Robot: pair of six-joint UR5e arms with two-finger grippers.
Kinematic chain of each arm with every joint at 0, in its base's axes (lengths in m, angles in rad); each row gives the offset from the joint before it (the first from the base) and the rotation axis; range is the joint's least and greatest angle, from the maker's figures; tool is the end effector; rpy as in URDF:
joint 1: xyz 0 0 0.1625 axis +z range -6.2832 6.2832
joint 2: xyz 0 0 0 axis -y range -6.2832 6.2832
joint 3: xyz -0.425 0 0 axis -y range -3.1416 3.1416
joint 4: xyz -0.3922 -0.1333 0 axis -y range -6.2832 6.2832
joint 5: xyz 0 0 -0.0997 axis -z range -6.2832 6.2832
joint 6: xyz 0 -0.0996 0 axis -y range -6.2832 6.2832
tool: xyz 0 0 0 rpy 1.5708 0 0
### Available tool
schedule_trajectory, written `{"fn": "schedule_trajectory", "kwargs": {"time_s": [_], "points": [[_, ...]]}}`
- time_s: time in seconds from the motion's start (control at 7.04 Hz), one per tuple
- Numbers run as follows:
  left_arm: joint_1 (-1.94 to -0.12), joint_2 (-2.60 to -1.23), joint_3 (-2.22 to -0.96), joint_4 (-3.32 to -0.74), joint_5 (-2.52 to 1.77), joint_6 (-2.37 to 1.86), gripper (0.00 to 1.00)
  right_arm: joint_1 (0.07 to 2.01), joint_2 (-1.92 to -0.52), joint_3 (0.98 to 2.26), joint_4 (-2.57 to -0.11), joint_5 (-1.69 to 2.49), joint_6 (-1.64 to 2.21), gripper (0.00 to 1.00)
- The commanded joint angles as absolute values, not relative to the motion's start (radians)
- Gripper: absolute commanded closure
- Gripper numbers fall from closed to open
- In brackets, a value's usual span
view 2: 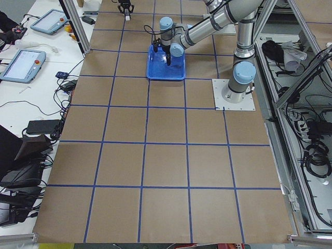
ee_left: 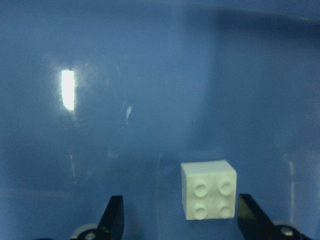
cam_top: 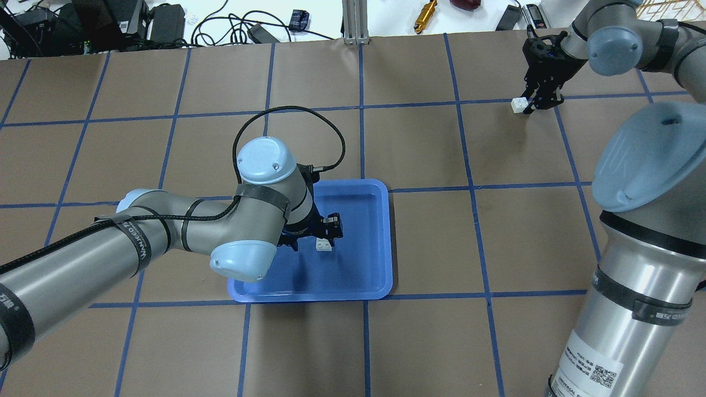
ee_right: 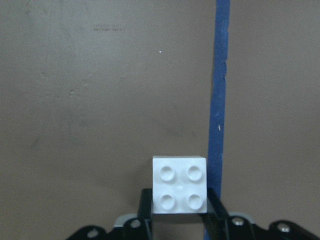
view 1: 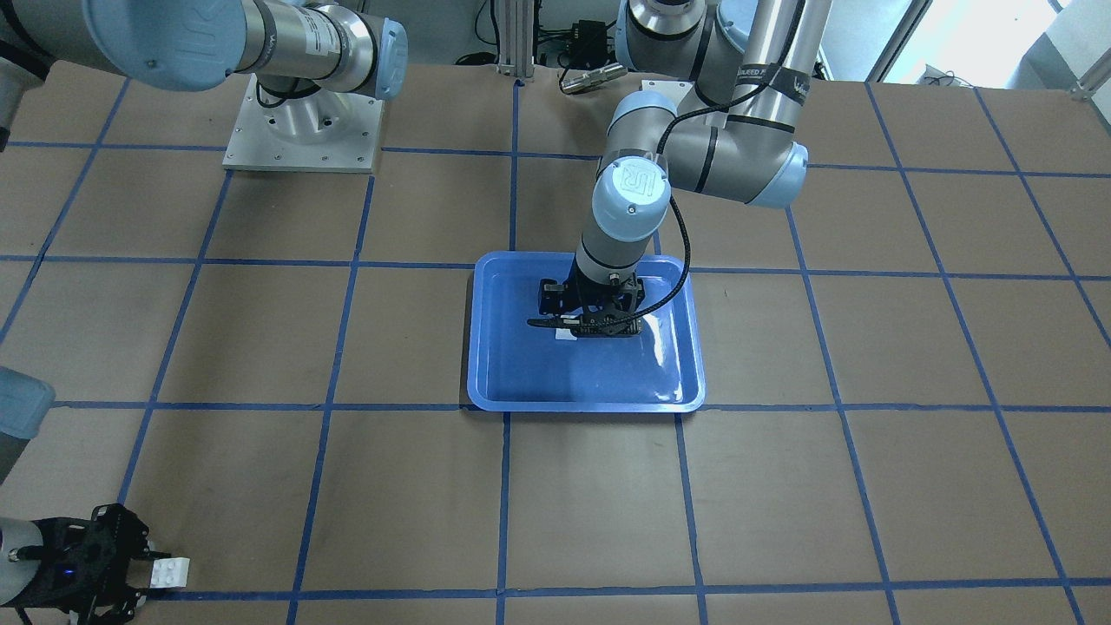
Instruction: Assemble white blocks and place on blue tray
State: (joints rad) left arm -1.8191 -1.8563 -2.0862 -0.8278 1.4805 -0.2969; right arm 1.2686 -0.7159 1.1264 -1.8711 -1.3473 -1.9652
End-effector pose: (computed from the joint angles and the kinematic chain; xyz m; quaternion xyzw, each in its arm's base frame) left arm -0.2575 -0.4366 0.1839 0.0256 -0.9982 -0.0400 0.0357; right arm -0.0804 -0.7801 0.1774 -0.7291 0.6731 -0.0777 0.0967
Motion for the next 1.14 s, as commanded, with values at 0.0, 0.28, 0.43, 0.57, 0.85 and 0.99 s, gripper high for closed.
{"fn": "schedule_trajectory", "kwargs": {"time_s": [0.0,0.28,0.43,0.57,0.85,0.99], "points": [[-1.818,-1.856,-2.083,-0.827,1.496,-0.279,0.18,1.269,-0.725,1.124,-1.862,-1.348,-1.957,1.00],[-1.819,-1.868,-2.080,-0.821,1.482,-0.293,0.18,1.273,-0.797,1.121,-1.765,-1.312,-1.860,1.00],[-1.819,-1.870,-2.080,-0.821,1.480,-0.288,0.18,1.276,-0.830,1.126,-1.696,-1.268,-1.783,1.00],[-1.819,-1.878,-2.079,-0.819,1.479,-0.284,0.18,1.291,-0.869,1.132,-1.675,-1.259,-1.764,1.00],[-1.815,-1.905,-2.077,-0.798,1.483,-0.267,0.18,1.339,-0.954,1.175,-1.603,-1.258,-1.744,1.00],[-1.810,-1.910,-2.059,-0.799,1.492,-0.249,0.18,1.347,-1.012,1.224,-1.598,-1.259,-1.697,1.00]]}}
